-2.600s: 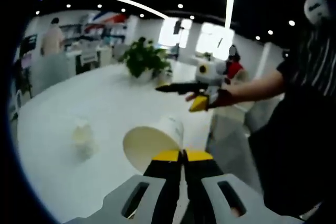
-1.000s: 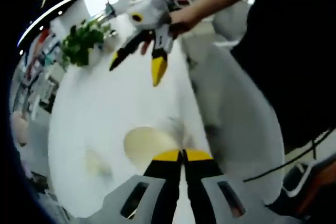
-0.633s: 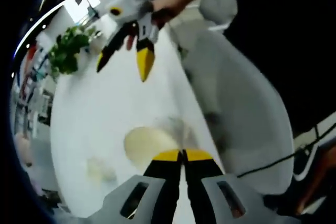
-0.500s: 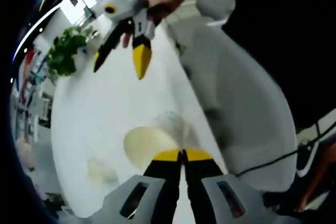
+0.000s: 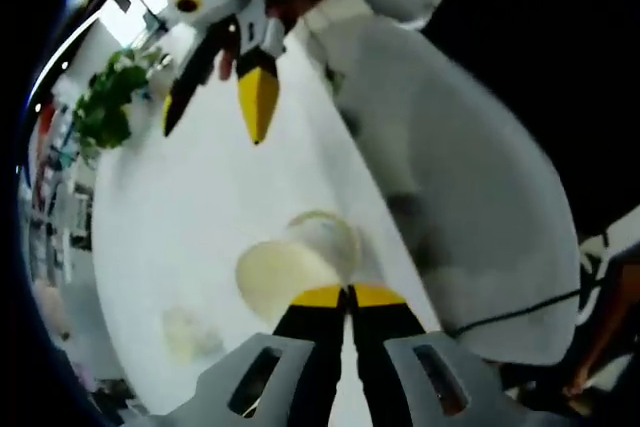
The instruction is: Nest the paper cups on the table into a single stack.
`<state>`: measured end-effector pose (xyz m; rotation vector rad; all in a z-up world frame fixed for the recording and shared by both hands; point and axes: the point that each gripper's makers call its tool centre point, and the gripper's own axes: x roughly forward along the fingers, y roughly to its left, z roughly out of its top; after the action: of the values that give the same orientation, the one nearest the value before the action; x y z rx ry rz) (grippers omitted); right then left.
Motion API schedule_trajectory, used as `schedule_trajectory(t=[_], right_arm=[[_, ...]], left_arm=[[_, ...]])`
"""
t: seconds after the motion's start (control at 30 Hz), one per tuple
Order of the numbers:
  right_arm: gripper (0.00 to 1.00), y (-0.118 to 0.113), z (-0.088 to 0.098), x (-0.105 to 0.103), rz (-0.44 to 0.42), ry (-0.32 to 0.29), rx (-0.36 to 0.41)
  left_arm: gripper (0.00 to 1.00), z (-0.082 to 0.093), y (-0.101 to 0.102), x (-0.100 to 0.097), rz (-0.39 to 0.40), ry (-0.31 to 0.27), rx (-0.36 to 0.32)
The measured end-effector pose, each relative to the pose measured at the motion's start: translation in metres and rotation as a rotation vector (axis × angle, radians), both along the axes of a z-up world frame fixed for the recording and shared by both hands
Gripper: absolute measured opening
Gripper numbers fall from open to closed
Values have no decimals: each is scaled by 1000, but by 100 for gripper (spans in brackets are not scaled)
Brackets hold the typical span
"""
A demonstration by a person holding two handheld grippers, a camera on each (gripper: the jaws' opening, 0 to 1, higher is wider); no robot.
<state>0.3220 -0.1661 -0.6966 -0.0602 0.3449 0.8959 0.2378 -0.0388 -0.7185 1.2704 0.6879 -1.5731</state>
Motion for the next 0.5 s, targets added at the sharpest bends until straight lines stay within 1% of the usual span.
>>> schedule_trajectory(t=[0.13, 0.27, 0.5], right_arm=[[100, 0, 0, -1, -1, 6, 3], [100, 0, -1, -1, -7, 20, 21], [100, -2, -3, -2, -6, 20, 10]], left_arm=[[0, -6, -1, 0, -10, 3, 34], [0, -9, -6, 0, 21, 33, 36], [1, -17, -10, 0, 22, 56, 65]])
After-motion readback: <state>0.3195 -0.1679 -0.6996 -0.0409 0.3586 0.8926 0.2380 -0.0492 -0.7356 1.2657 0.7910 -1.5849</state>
